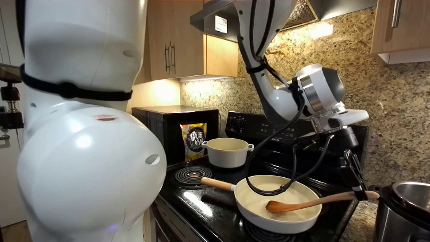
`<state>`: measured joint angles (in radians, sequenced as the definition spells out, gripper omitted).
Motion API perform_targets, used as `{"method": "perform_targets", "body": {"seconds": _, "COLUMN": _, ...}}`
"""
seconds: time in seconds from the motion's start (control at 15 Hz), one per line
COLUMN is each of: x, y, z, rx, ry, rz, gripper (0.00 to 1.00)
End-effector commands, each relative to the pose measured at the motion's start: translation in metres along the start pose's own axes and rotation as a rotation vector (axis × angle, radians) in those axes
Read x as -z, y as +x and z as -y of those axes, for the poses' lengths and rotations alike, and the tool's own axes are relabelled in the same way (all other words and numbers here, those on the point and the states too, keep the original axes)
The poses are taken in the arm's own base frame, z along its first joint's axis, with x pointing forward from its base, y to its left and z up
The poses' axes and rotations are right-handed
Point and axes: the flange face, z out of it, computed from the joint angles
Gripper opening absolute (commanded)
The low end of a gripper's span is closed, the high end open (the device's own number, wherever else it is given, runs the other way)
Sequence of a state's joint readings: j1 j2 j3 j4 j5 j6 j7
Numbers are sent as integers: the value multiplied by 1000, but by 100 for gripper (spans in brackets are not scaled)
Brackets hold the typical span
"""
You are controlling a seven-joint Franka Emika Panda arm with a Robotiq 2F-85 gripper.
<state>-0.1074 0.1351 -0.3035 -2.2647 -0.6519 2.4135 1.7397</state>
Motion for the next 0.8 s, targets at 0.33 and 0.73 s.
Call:
{"method": "perform_targets", "body": {"seconds": 0.33, "x": 33, "y": 23, "z": 26, "rx": 22, "ry": 42, "rz": -32, "gripper": 11}}
{"method": "perform_targets", "body": {"seconds": 0.73, "x": 55, "y": 8, "z": 52, "rx": 46, "ry": 66, "rz": -49, "gripper": 11}}
